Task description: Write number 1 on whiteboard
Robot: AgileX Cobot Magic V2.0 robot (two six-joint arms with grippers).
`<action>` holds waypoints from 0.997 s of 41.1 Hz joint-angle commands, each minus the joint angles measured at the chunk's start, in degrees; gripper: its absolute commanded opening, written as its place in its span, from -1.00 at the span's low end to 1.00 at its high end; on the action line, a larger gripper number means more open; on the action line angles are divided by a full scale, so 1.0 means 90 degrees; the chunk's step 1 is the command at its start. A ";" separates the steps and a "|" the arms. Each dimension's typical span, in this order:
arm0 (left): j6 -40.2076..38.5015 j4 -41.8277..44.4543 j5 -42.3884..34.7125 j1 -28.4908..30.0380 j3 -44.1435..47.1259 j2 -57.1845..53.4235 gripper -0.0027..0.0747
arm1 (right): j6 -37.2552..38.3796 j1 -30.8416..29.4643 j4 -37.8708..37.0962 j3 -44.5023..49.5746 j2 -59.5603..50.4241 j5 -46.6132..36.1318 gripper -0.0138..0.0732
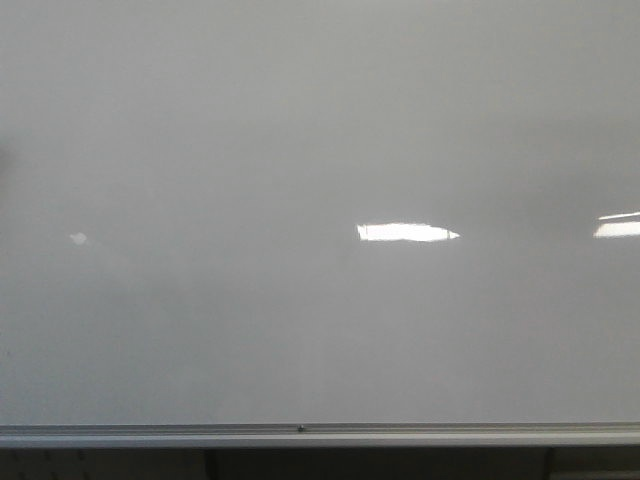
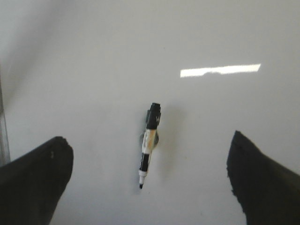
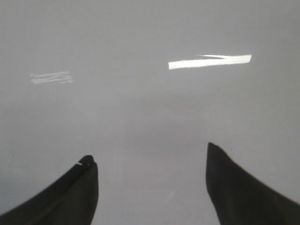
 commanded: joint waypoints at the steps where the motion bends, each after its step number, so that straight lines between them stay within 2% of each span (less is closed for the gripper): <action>1: -0.0059 0.0453 -0.0145 -0.0021 -0.0347 0.0580 0.72 | 0.0001 -0.0015 0.0060 -0.0244 0.0096 -0.0455 0.53; 10: -0.0059 0.0987 -0.0100 -0.0021 -0.0926 0.2334 0.72 | 0.0001 -0.0015 0.0060 -0.0244 0.0096 -0.0424 0.53; 28: -0.0059 0.1438 -0.0123 -0.0021 -0.2140 0.5851 0.72 | 0.0001 -0.0015 0.0060 -0.0244 0.0096 -0.0410 0.53; 33: -0.0059 0.1754 -0.0285 0.0000 -0.2381 0.6520 0.71 | 0.0001 -0.0015 0.0060 -0.0244 0.0096 -0.0404 0.53; 41: -0.0069 0.1694 -0.0933 0.0011 -0.2476 0.7123 0.71 | 0.0001 -0.0015 0.0060 -0.0244 0.0096 -0.0386 0.53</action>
